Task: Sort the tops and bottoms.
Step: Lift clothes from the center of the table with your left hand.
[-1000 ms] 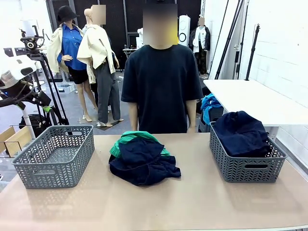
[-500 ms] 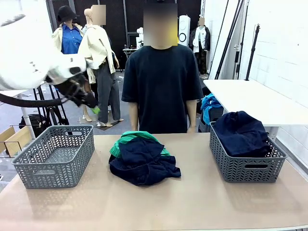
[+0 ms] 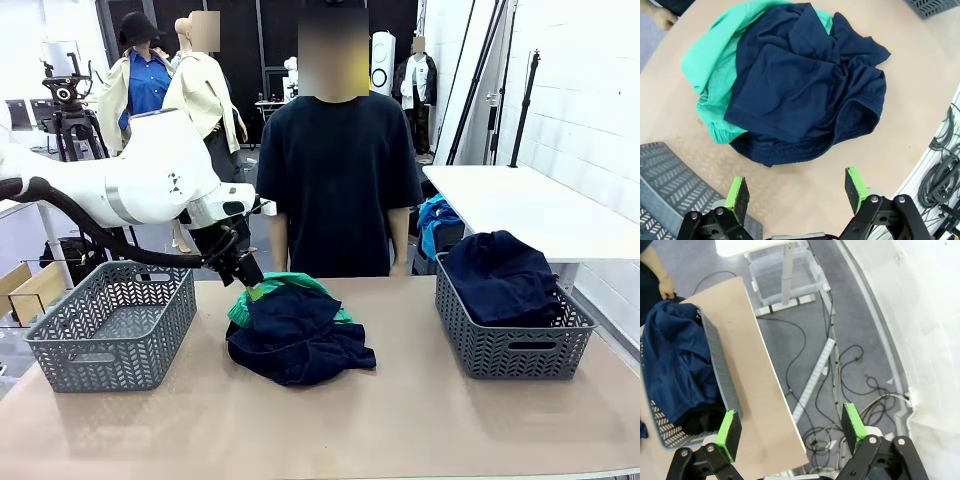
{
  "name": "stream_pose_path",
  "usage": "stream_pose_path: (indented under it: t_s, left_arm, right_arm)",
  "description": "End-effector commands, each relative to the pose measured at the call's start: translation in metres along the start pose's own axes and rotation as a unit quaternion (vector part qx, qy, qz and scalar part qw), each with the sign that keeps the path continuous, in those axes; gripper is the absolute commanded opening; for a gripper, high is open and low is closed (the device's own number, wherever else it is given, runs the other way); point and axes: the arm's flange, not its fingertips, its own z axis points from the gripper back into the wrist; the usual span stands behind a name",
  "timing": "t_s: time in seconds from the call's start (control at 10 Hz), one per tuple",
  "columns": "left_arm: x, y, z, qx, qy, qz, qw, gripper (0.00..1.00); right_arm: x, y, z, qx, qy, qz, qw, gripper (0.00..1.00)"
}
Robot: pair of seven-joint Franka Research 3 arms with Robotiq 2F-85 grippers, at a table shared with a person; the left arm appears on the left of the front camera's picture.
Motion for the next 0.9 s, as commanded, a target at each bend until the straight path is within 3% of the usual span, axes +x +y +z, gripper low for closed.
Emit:
stream_pose_path:
  t_s: [0.0,0.1,0.2,0.4,0.8]
  left_arm:
    - [-0.007,0.001,0.035,0.005,-0.016,-0.010,1.000,1.00]
    - [0.000,0.000,0.000,0.000,0.000,0.000,1.000,1.00]
    - [-0.008,0.007,0.002,-0.020,-0.031,0.023,0.999,1.00]
    - [0.003,0.017,-0.020,-0.051,-0.026,0.057,0.997,1.00]
    - [0.028,0.021,-0.066,-0.038,-0.043,0.100,0.993,1.00]
  right_arm:
    - [0.001,-0.001,0.000,0.002,0.003,0.001,1.000,1.00]
    - [0.001,-0.001,0.000,0.002,0.003,0.001,1.000,1.00]
    - [0.001,-0.001,0.000,0.002,0.003,0.001,1.000,1.00]
    - [0.001,-0.001,0.000,0.002,0.003,0.001,1.000,1.00]
    - [0.001,-0.001,0.000,0.002,0.003,0.001,1.000,1.00]
